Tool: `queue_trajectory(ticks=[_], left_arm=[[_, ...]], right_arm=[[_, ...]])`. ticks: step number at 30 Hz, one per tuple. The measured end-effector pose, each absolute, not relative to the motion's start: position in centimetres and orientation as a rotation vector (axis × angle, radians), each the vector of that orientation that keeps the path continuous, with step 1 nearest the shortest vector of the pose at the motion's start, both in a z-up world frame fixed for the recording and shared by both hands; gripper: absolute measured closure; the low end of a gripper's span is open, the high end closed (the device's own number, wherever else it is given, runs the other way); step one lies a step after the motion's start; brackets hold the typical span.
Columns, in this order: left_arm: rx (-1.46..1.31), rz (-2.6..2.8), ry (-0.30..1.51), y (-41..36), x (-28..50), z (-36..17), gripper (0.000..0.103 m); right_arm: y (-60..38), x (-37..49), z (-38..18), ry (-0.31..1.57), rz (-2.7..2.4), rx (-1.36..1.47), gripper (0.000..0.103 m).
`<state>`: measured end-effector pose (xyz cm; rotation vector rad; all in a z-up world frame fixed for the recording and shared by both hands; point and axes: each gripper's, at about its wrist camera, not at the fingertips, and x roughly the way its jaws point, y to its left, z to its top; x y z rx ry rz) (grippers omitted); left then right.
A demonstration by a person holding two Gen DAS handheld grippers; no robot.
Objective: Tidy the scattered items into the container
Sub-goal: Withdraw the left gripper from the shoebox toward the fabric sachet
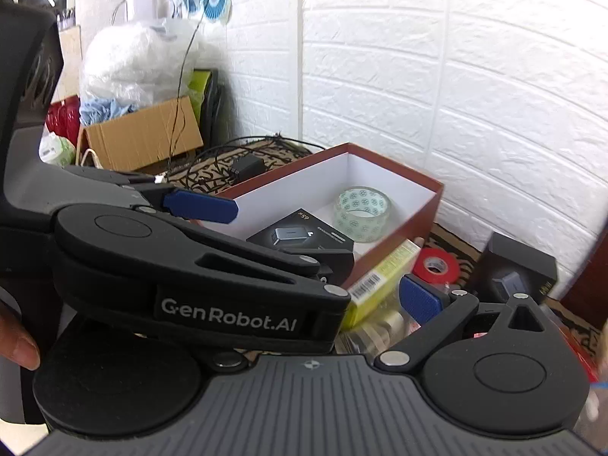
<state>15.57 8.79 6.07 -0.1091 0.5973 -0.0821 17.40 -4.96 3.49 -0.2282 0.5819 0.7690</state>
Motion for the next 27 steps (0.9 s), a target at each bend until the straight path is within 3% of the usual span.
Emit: queue_trajectory(ticks=[14,27], left_arm=[[-0.157,-0.179,0.566,2.7,7.1,3.3,0.0],[-0.204,-0.344,0.755,-3.0,4.0,-4.9,0.0]], right_arm=[[-12.2,8.9,1.2,0.489,0.704,-0.111,0.002],[-18.3,4.1,-5.5,0.551,0.628,-0.119,0.002]])
